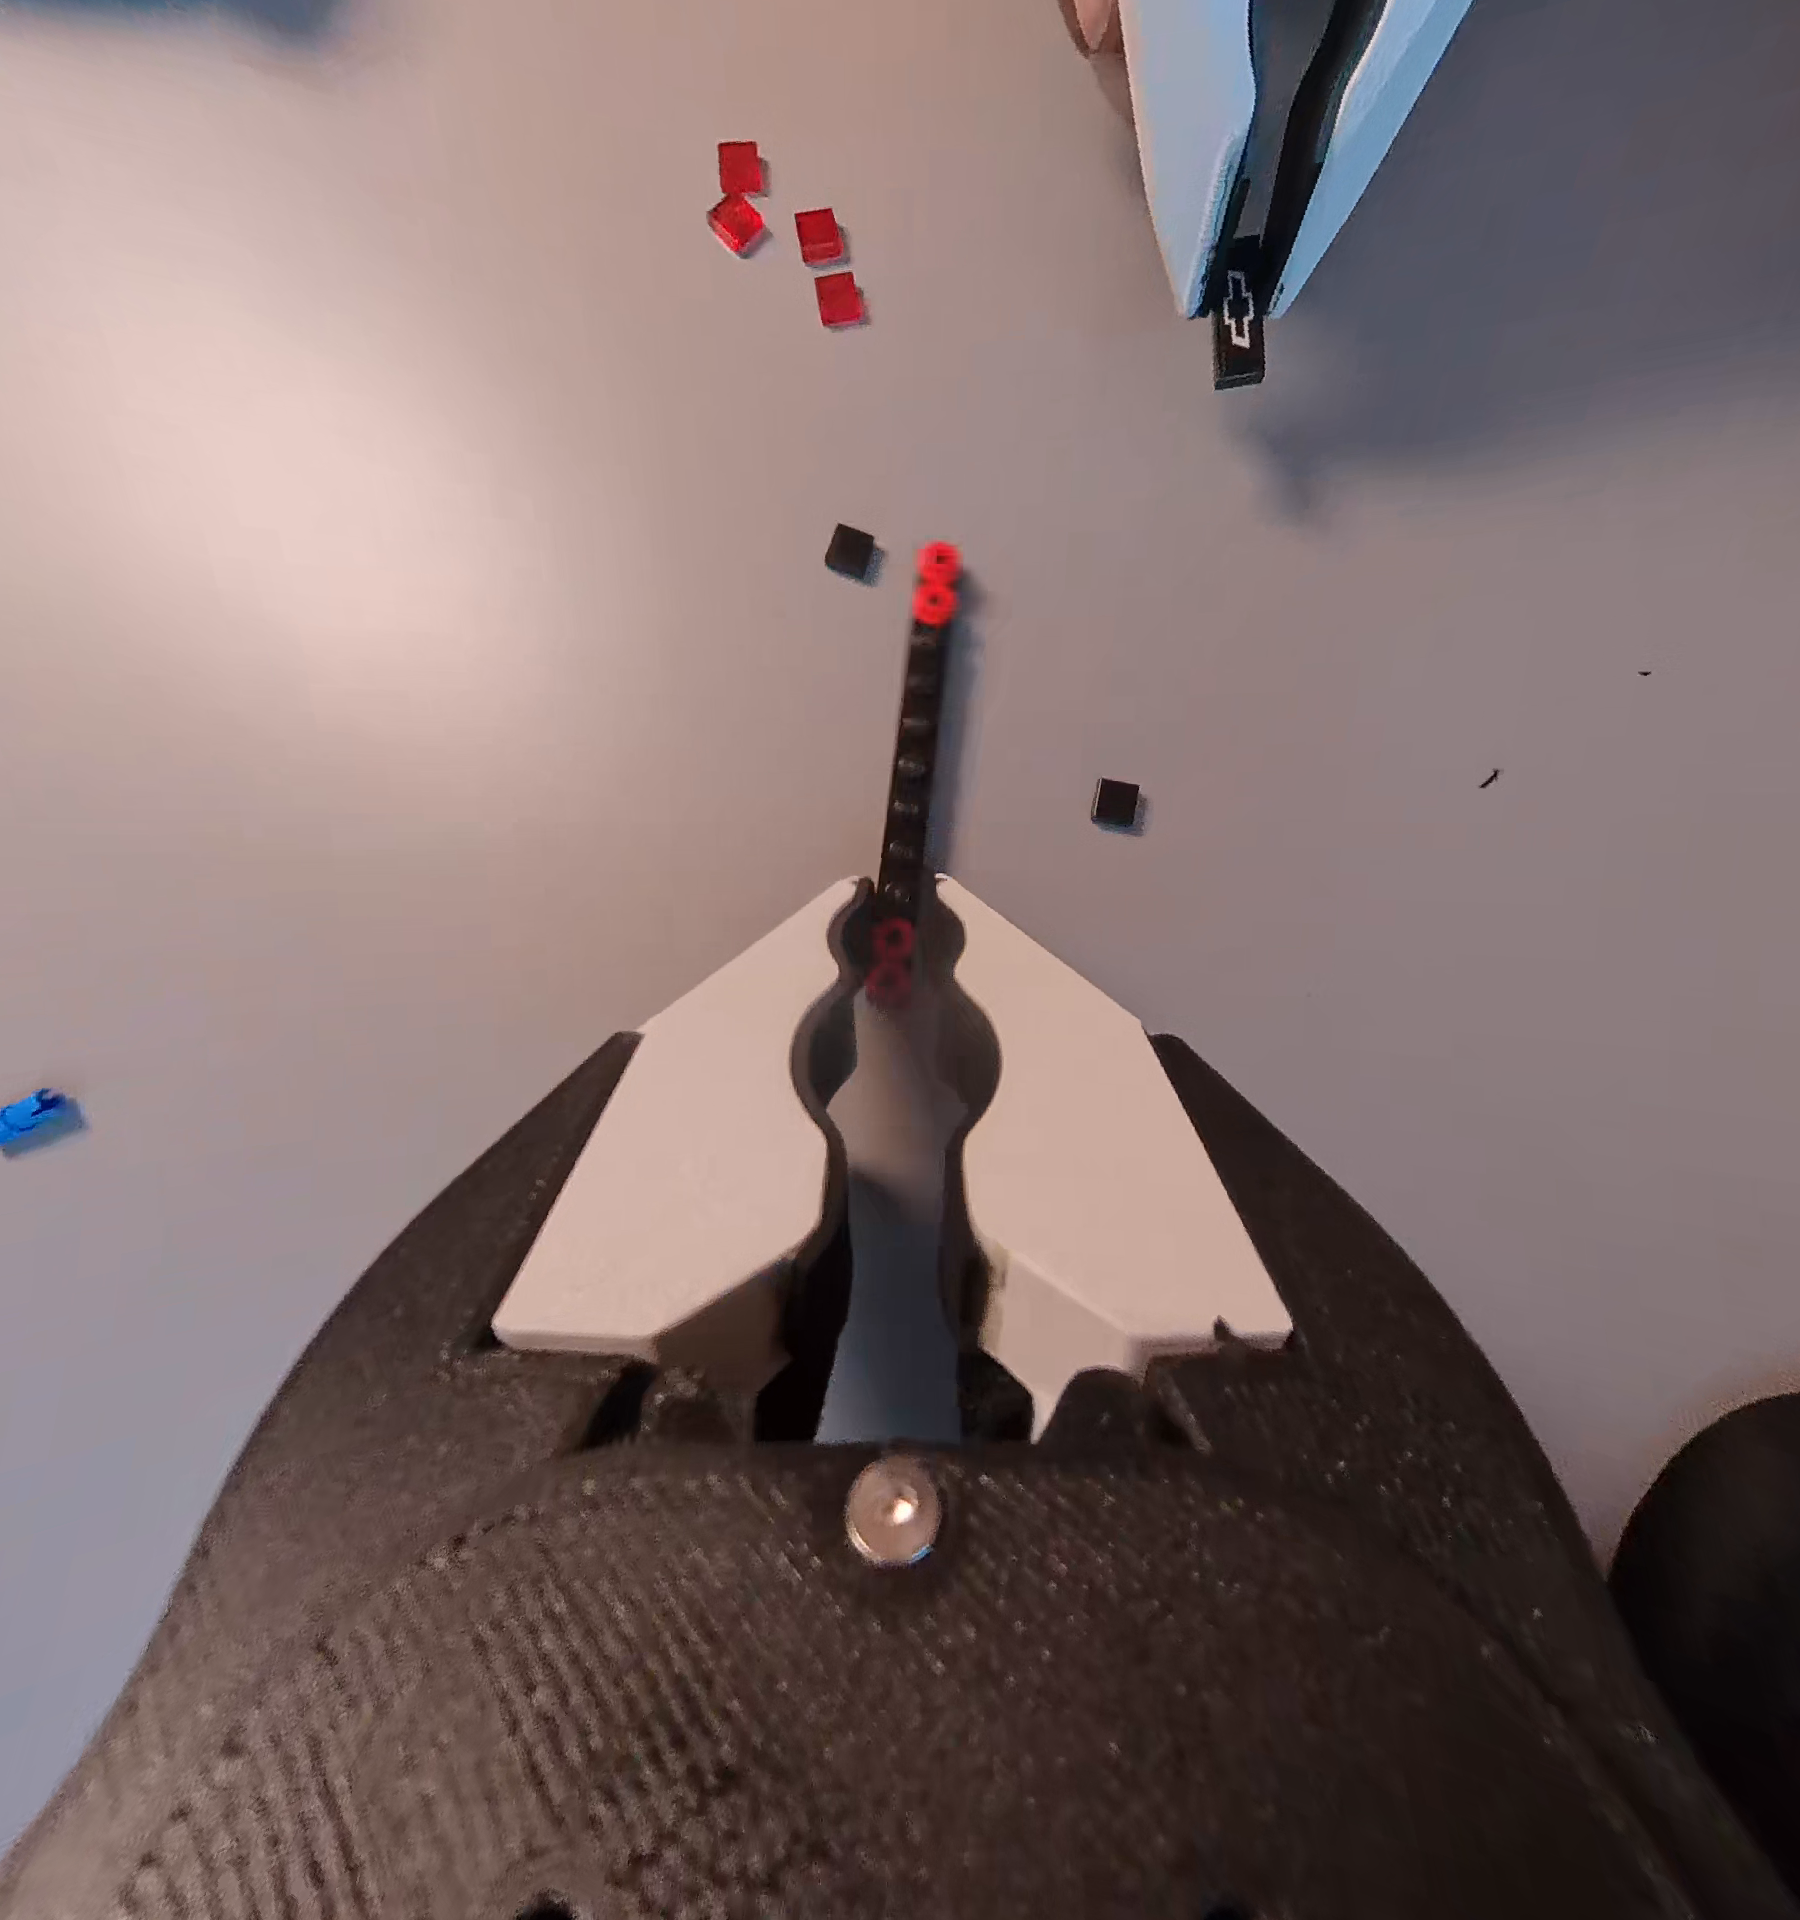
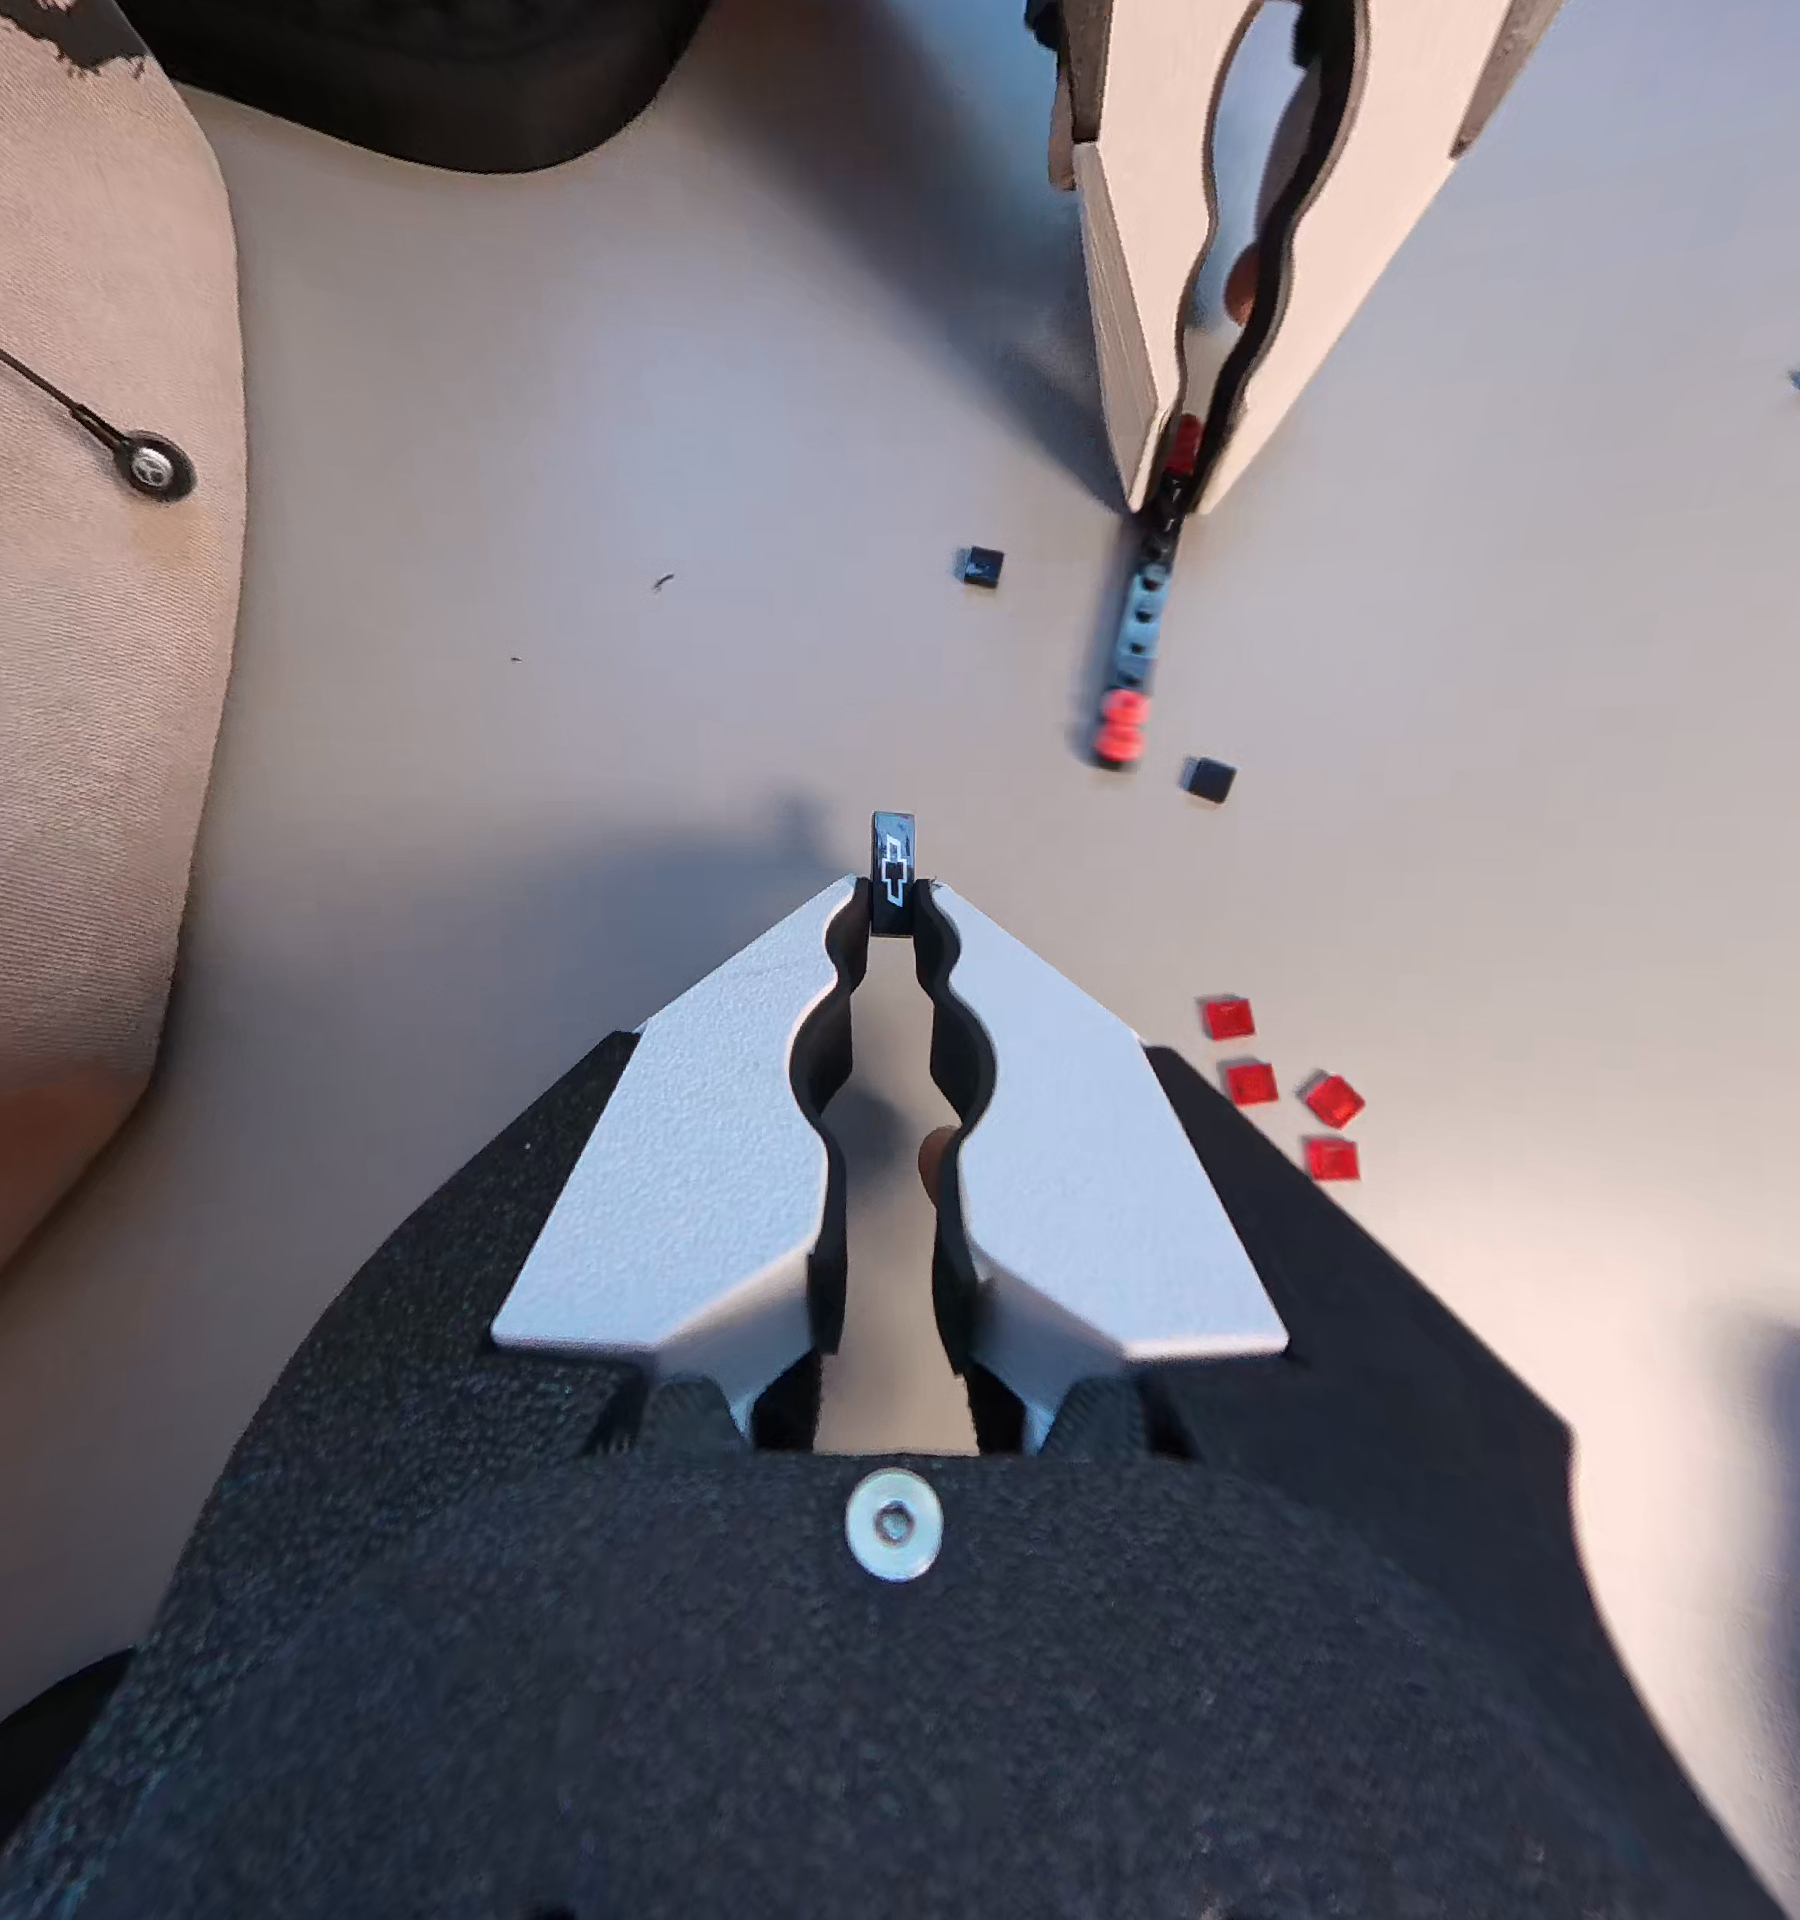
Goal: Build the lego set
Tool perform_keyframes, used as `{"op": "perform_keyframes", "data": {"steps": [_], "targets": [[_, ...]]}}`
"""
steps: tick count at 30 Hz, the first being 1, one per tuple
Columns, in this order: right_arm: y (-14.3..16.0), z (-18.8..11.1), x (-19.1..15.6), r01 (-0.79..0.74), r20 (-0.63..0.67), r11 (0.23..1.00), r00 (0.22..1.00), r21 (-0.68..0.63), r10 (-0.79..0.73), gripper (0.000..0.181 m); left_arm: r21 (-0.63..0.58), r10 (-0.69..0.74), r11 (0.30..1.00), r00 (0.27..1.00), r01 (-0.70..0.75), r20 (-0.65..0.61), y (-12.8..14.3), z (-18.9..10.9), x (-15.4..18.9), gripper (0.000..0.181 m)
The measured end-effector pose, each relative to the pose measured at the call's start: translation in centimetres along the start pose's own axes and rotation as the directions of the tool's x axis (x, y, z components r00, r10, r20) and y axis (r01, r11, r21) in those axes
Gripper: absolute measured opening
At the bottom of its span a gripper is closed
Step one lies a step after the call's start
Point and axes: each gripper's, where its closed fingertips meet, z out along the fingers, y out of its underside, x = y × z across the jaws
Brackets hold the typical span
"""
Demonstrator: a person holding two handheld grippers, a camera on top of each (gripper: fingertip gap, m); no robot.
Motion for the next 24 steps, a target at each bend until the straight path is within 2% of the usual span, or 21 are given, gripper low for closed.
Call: {"op": "perform_keyframes", "data": {"steps": [5, 8, 10, 13, 16, 19, 21, 24], "targets": [[-0.1, -0.6, 0.1, -0.037, -0.008, 0.998, 0.999, 0.048, 0.037, 0.005, 0.103, -0.044, 0.994, 0.997, 0.038, 0.065, -0.4, -0.9, 0.5, 0.006], [-0.3, -1.0, 0.0, -0.041, -0.011, 0.997, 0.999, 0.065, 0.042, 0.005, 0.175, -0.080, 0.982, 0.996, 0.073, 0.031, -1.1, -2.6, 2.3, 0.005], [-0.3, -1.3, -0.1, -0.040, -0.017, 0.997, 0.999, 0.066, 0.041, 0.005, 0.161, -0.090, 0.983, 0.996, 0.092, -0.017, -0.8, -2.8, 4.7, 0.006], [-0.1, -1.6, -0.3, -0.050, -0.019, 0.996, 0.999, 0.075, 0.051, 0.005, 0.046, -0.092, 0.995, 0.996, 0.091, 0.015, 1.2, -1.3, 6.3, 0.006], [-0.1, -1.4, -0.2, -0.056, -0.020, 0.996, 0.998, 0.076, 0.057, 0.005, 0.010, -0.101, 0.995, 0.994, 0.101, 0.044, 1.2, -0.9, 5.6, 0.006], [-0.6, -1.4, -0.3, -0.046, -0.023, 0.996, 0.999, 0.078, 0.048, 0.005, -0.028, -0.114, 0.993, 0.990, 0.117, 0.086, 0.8, -0.6, 3.3, 0.005], [-0.8, -1.4, -0.2, -0.045, -0.029, 0.996, 0.998, 0.082, 0.047, 0.005, -0.032, -0.113, 0.993, 0.987, 0.117, 0.112, 0.2, -0.2, 1.6, 0.006], [-0.9, -1.4, -0.2, -0.058, -0.041, 0.995, 0.997, 0.087, 0.062, 0.005, -0.024, -0.099, 0.994, 0.990, 0.102, 0.104, -0.7, 0.5, 1.1, 0.006]]}}
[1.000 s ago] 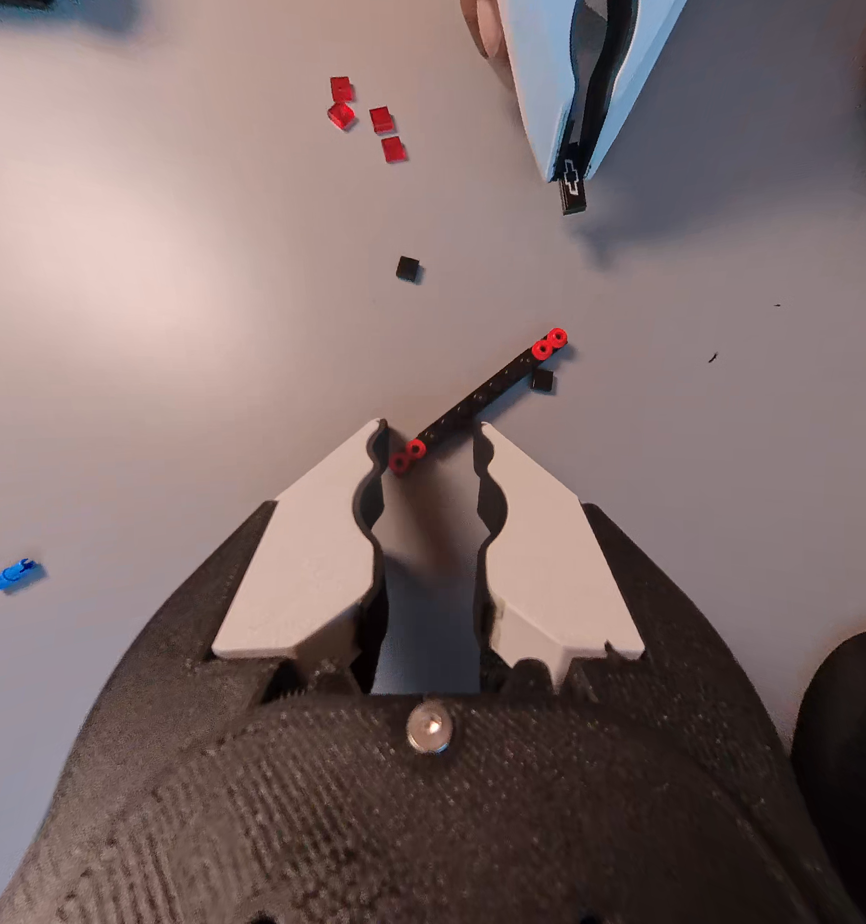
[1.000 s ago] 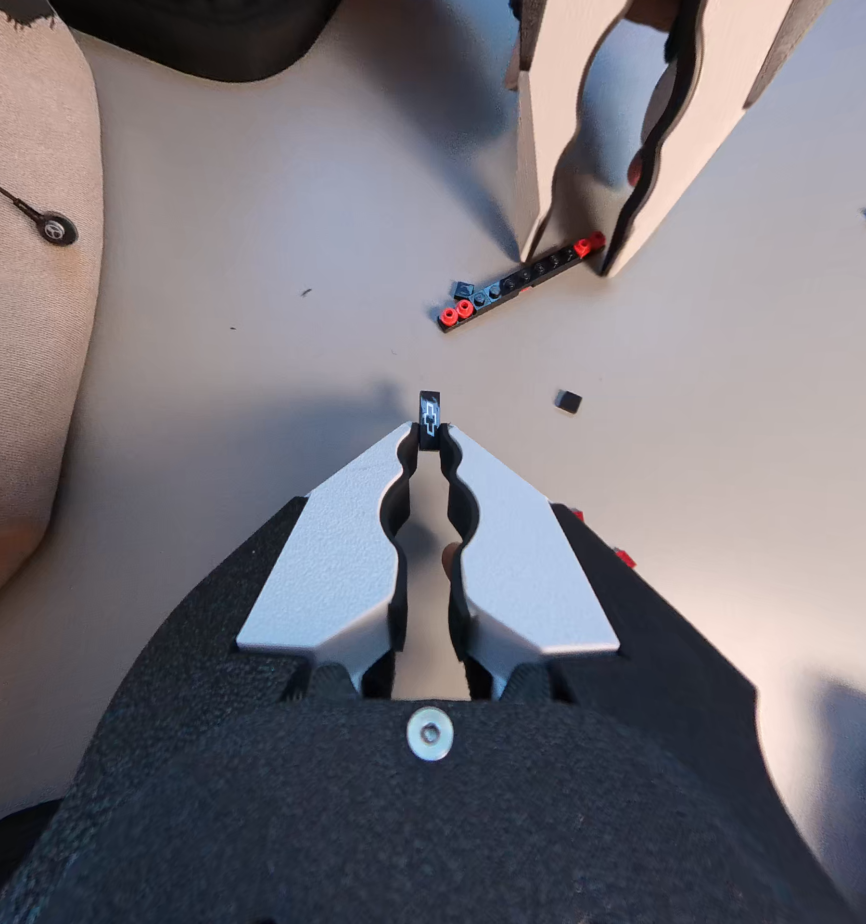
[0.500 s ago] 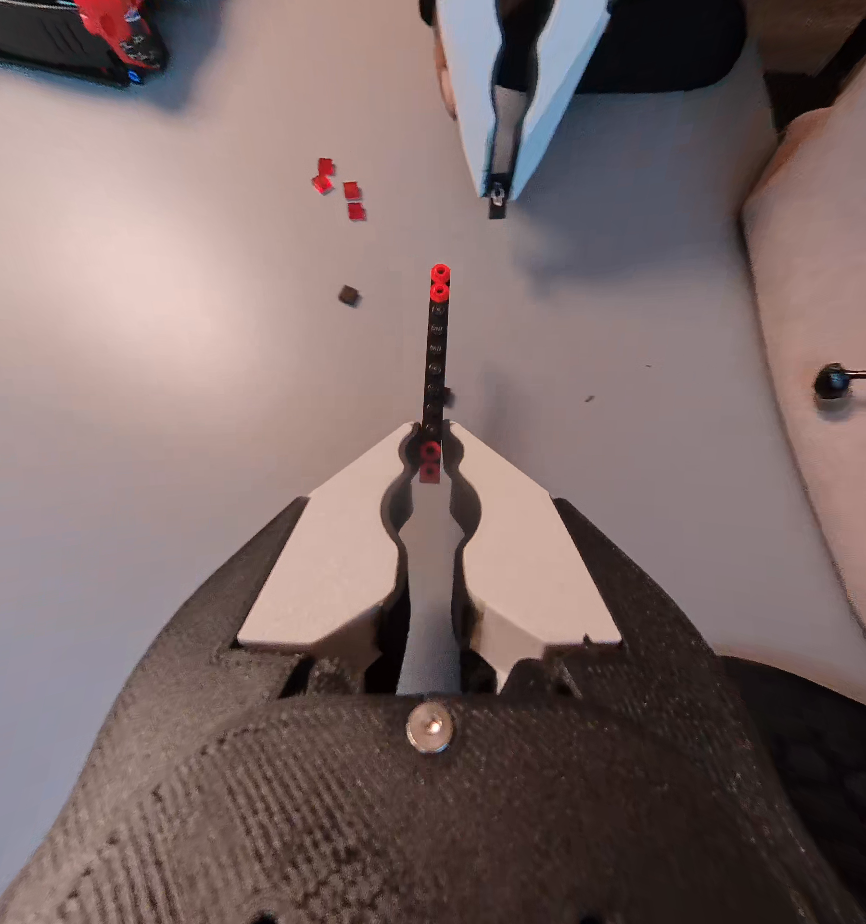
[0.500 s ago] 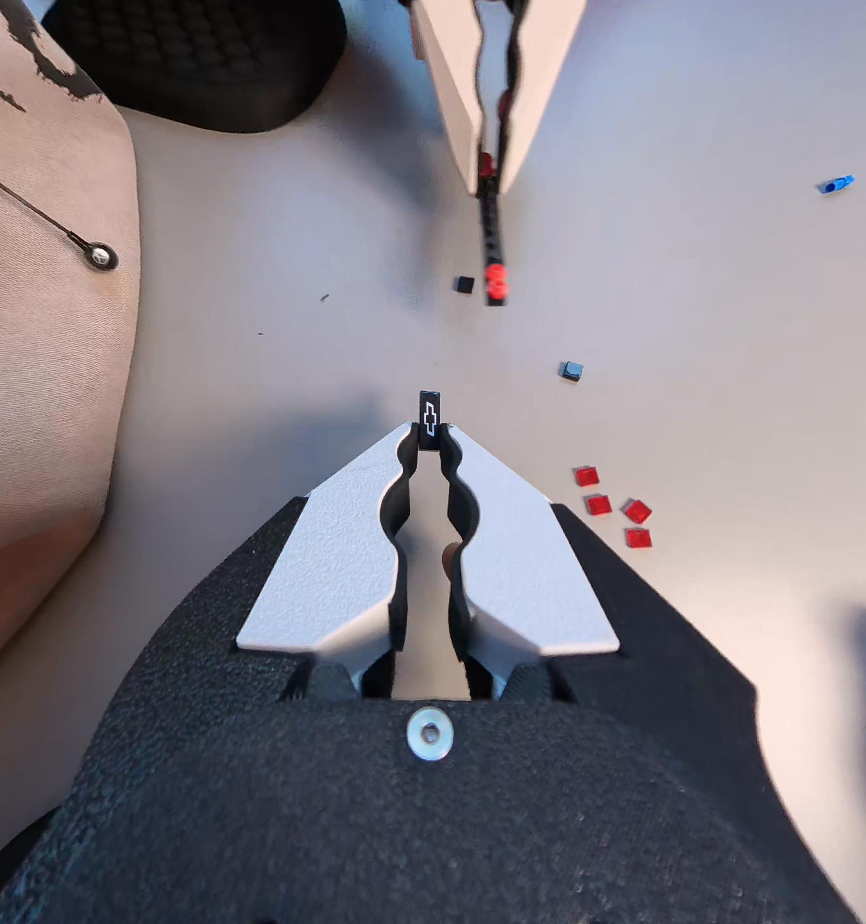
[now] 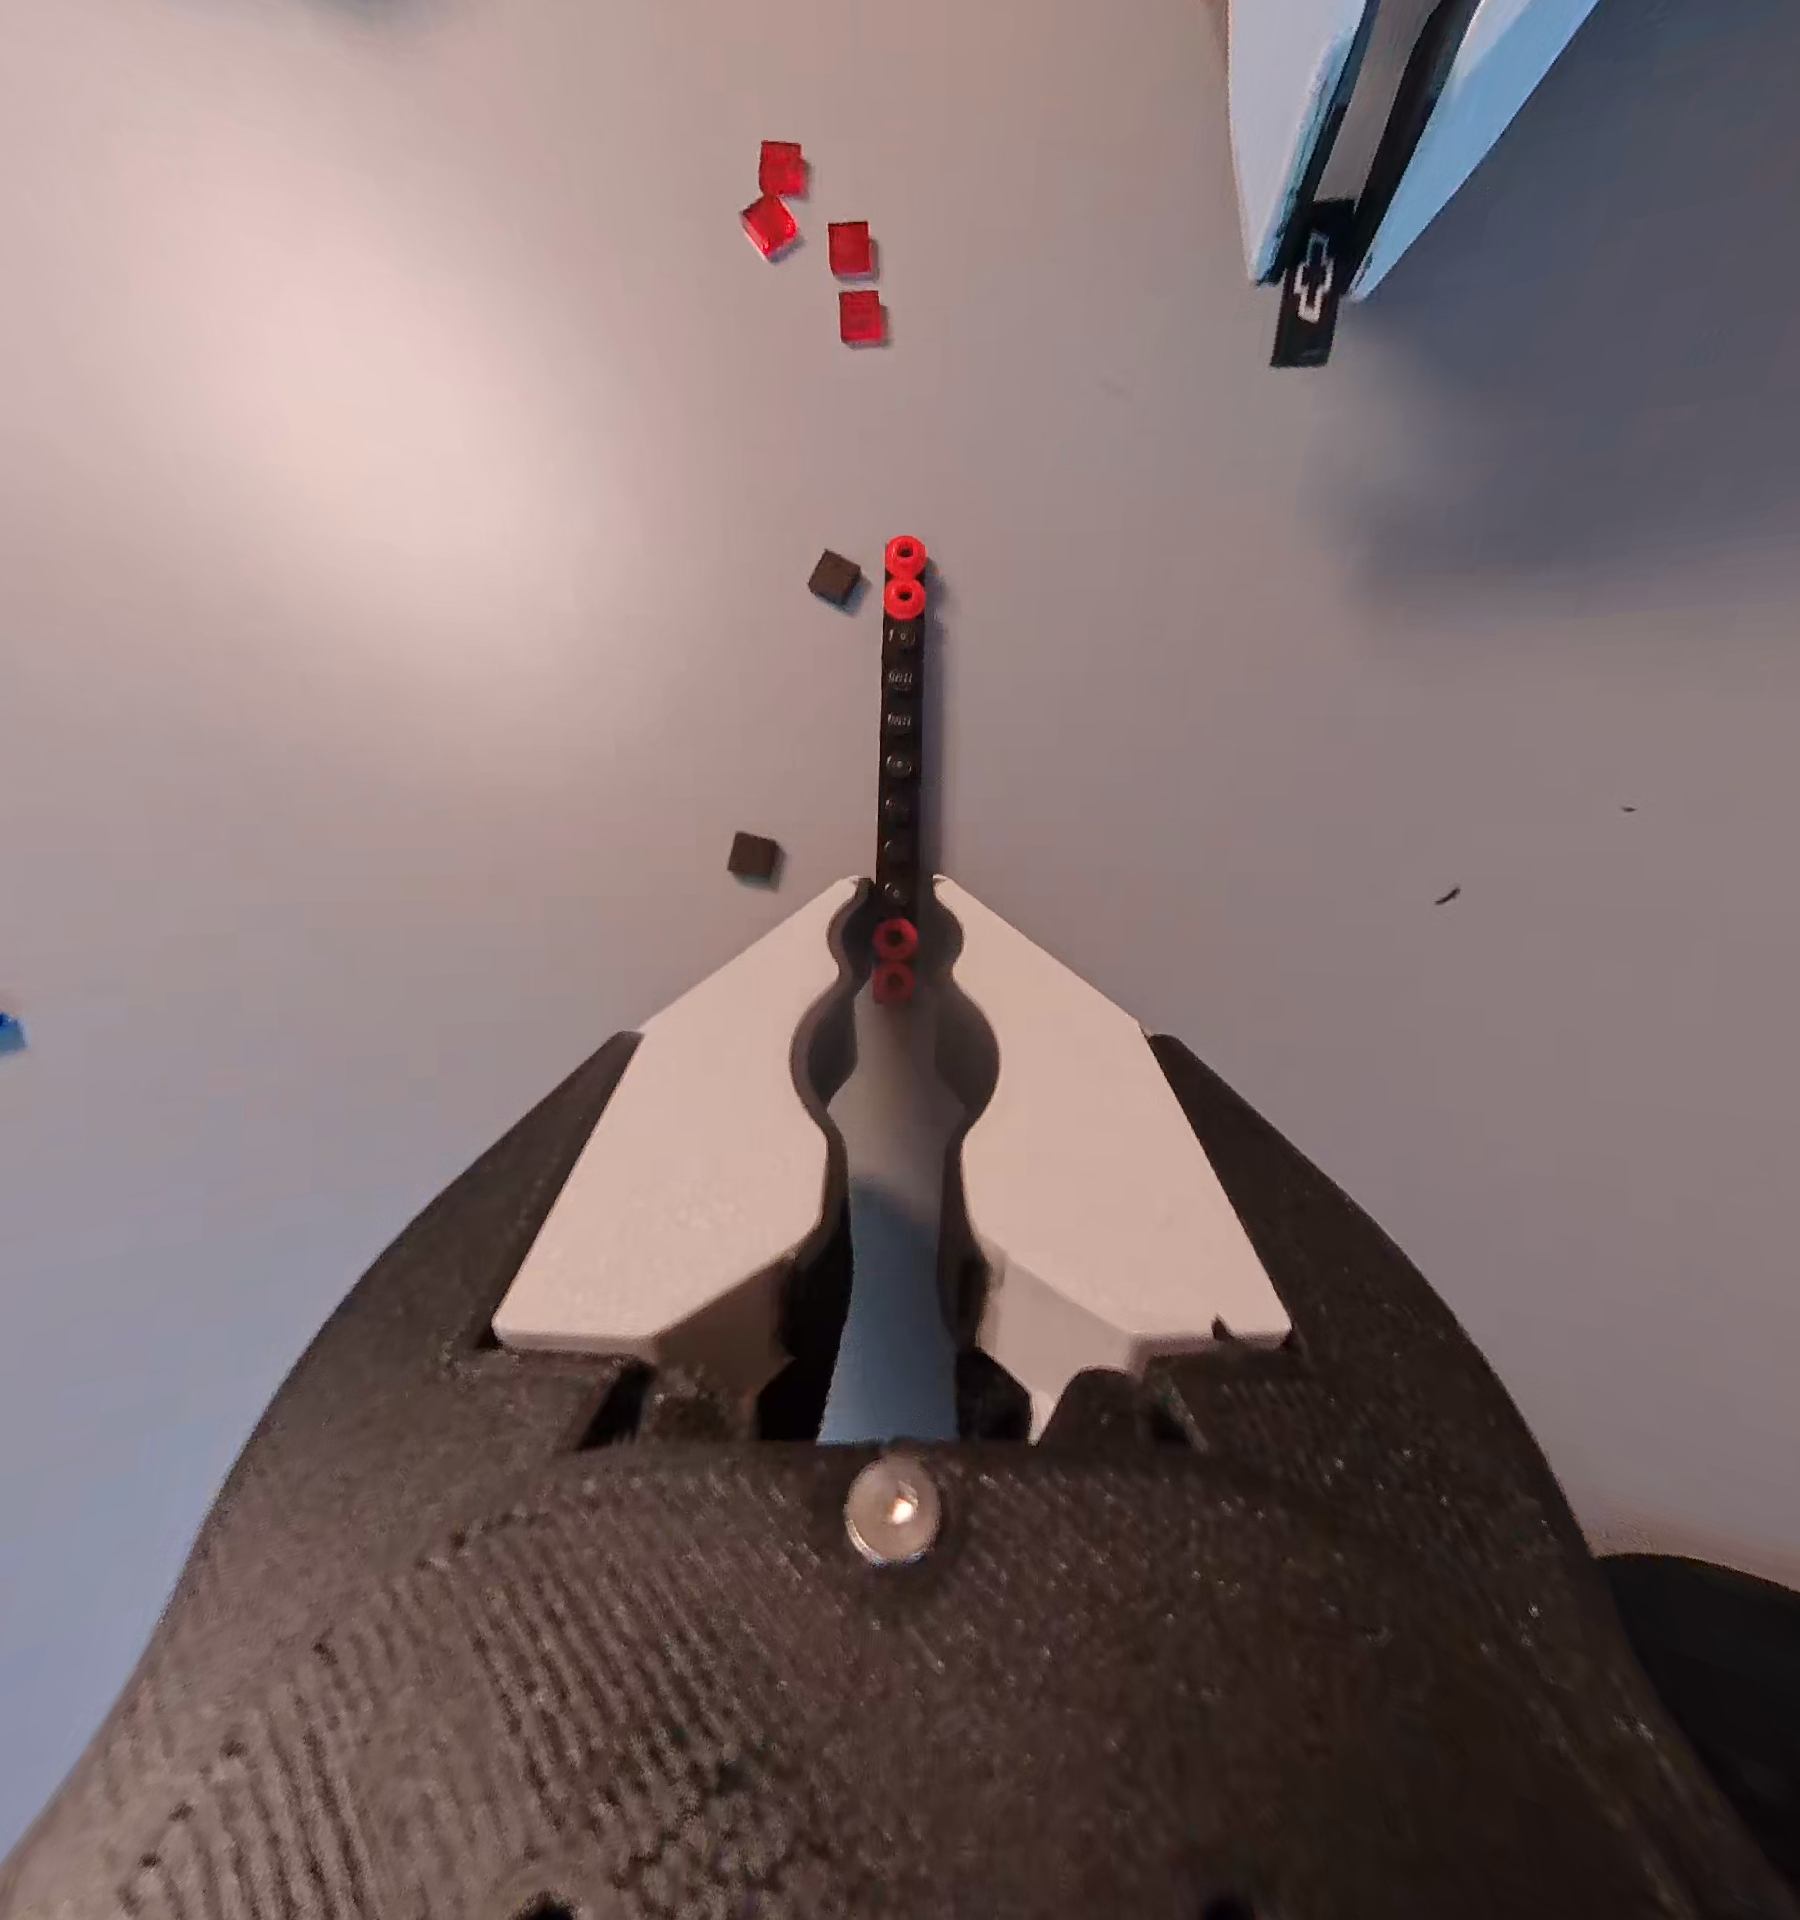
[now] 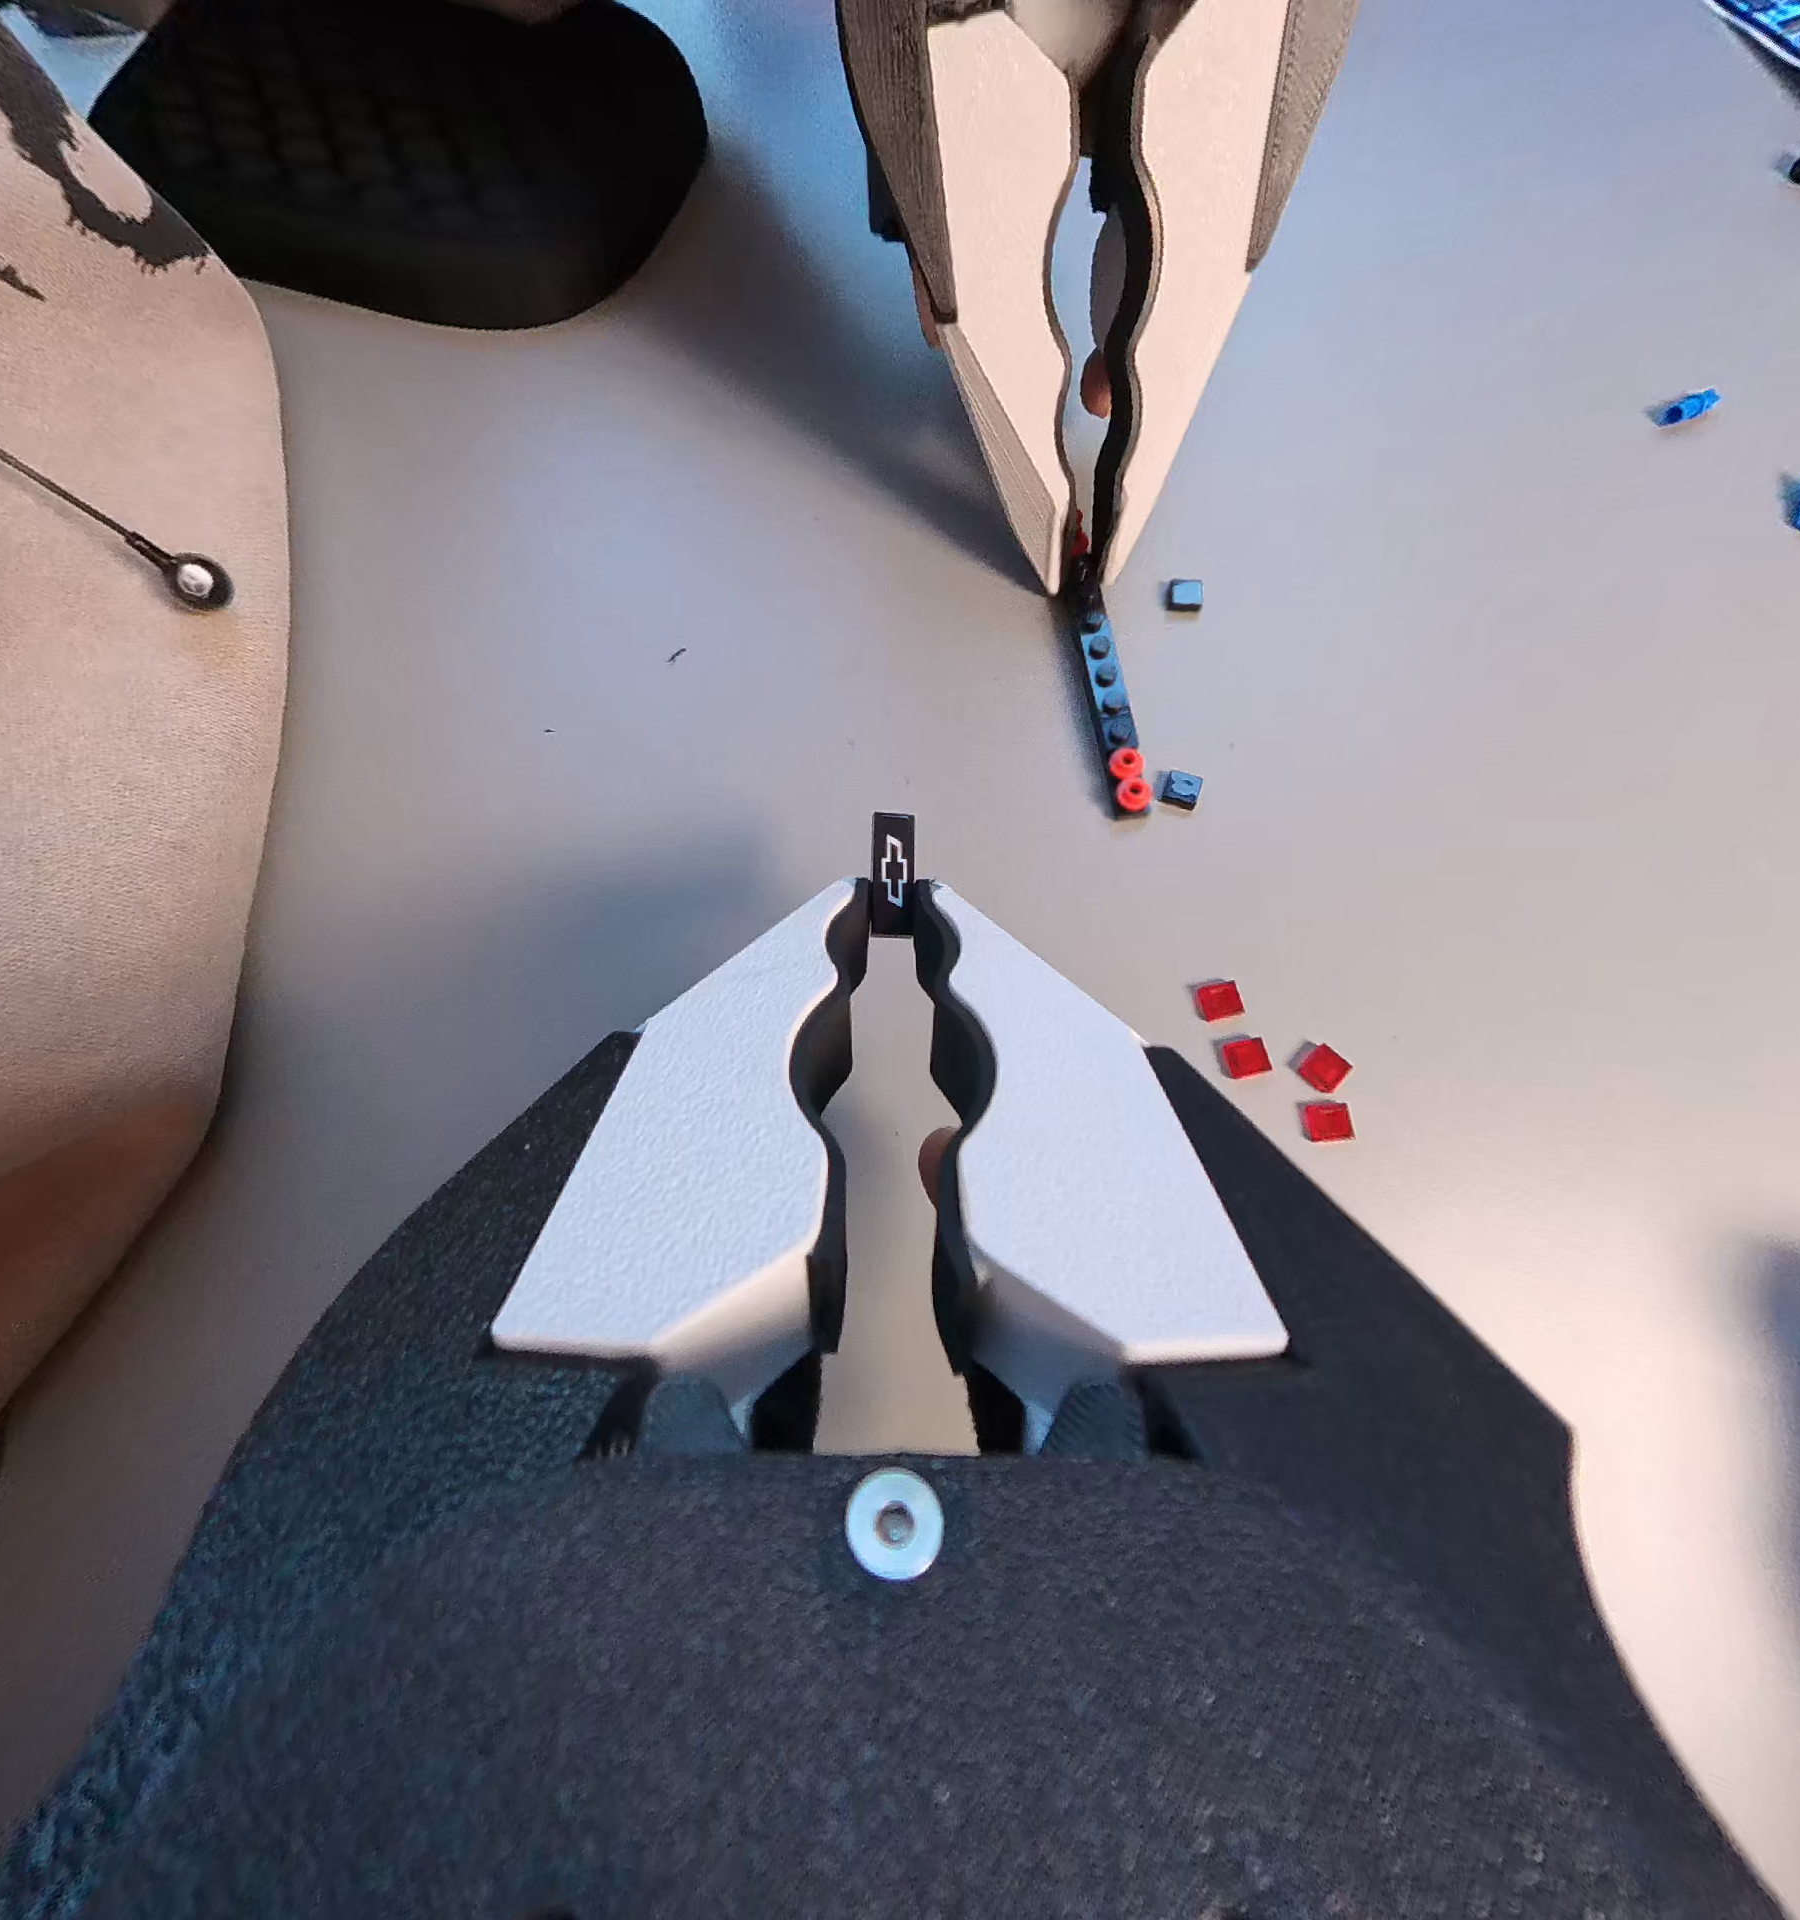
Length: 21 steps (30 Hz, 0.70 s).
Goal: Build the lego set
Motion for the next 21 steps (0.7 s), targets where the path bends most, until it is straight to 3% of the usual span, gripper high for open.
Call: {"op": "perform_keyframes", "data": {"steps": [10, 14, 21], "targets": [[-1.0, 1.4, 1.0, 0.062, -0.021, 0.995, 0.998, -0.077, -0.064, 0.005, 0.101, -0.057, 0.993, 0.997, 0.062, -0.049, -2.0, 0.9, 4.4, 0.011], [-1.4, 2.7, 1.3, 0.086, 0.002, 0.988, 0.996, -0.125, -0.087, 0.005, 0.165, -0.095, 0.981, 0.994, 0.102, -0.049, -2.0, 0.3, 4.8, 0.027], [-1.3, 4.5, 1.1, 0.118, 0.059, 0.976, 0.992, -0.182, -0.109, 0.005, 0.293, -0.070, 0.954, 0.998, 0.066, 0.003, -2.9, -0.3, 4.5, 0.023]]}}
